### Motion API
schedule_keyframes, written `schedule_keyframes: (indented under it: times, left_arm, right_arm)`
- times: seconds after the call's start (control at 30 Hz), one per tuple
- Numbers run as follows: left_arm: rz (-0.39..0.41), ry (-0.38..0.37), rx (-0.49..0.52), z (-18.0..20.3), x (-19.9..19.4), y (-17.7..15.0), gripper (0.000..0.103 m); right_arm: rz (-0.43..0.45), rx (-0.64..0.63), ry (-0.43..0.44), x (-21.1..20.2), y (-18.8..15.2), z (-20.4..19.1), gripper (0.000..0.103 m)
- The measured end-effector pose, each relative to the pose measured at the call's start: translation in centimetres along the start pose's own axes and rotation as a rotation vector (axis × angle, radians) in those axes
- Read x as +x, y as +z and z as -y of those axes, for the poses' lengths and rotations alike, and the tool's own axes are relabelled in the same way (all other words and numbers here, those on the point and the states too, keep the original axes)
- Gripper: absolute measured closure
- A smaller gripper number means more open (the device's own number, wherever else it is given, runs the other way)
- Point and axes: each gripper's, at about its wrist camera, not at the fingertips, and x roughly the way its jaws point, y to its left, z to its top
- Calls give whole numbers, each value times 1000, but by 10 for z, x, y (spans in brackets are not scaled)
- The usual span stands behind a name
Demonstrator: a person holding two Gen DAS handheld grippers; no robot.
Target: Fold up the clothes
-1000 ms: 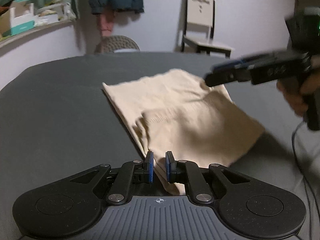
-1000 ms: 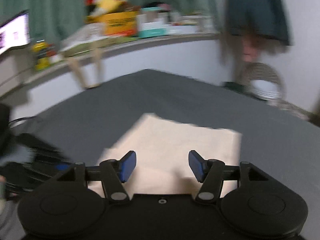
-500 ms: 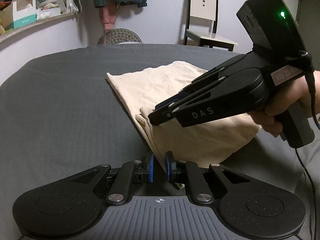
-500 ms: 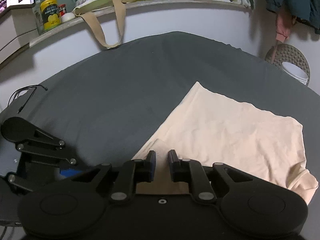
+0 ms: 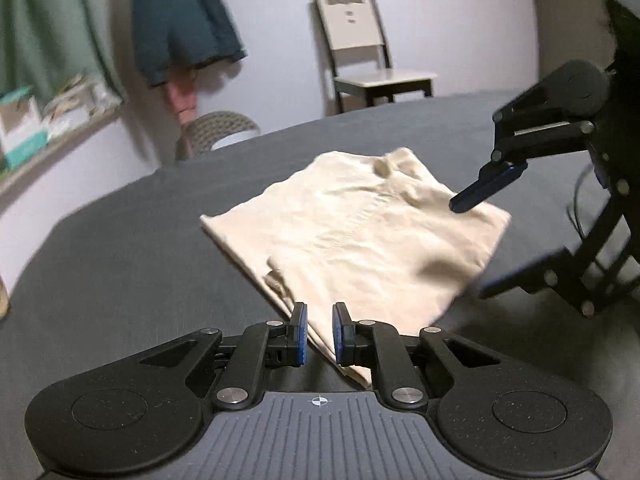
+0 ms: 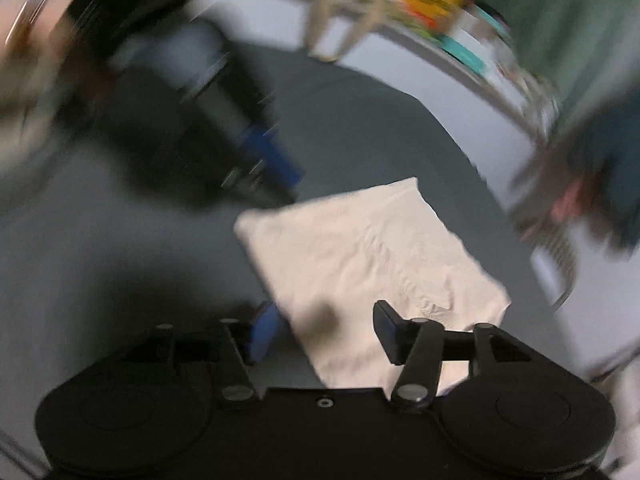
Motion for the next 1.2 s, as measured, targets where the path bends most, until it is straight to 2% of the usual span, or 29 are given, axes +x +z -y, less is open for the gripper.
schedule_keyframes:
  times: [0.1, 0.17, 0.3, 0.53, 0.57, 0.63, 0.67, 0.7, 0.83, 0.97, 1.0, 1.07, 1.2]
  left_arm:
    - [12, -2, 100, 11, -10, -1, 89]
    - [16, -19, 161, 17, -15, -1, 89]
    - [24, -30, 245, 27, -18, -2, 89]
    - [-1, -26, 252, 21, -19, -6, 88]
    - [-9, -24, 263, 21, -18, -7, 85]
    - [-18, -5, 298, 23, -18, -11, 59]
    - [-12, 9, 316, 25, -19, -13, 37]
    - [10, 24, 334, 26, -22, -15, 30]
    - [82, 65, 385, 30, -30, -14, 30]
    - [108, 138, 556, 44, -31, -17, 28]
    - [95, 136, 579, 46, -29, -18, 27]
    - [70, 115, 591, 47, -27, -20, 27]
    - [68, 98, 612, 52, -25, -20, 27]
  right_arm:
    - [-39, -203, -49, 4, 0, -26, 50]
    - [-51, -296, -78, 6, 0, -38, 50]
    - [-59, -311, -76, 11, 6, -43, 49]
    - [-30, -288, -118, 21, 10, -42, 44]
    - [-25, -290, -124, 23, 10, -43, 44]
    - [-14, -297, -138, 25, 12, -45, 44]
    - [-8, -302, -145, 27, 13, -46, 44]
    - [-1, -306, -152, 28, 14, -47, 44]
    - [25, -321, -175, 34, 16, -50, 44]
    - [60, -332, -209, 36, 15, -52, 47]
    - [68, -331, -217, 36, 15, -52, 53]
    - [76, -298, -212, 34, 16, -49, 55]
    - [80, -205, -188, 31, 17, -38, 65]
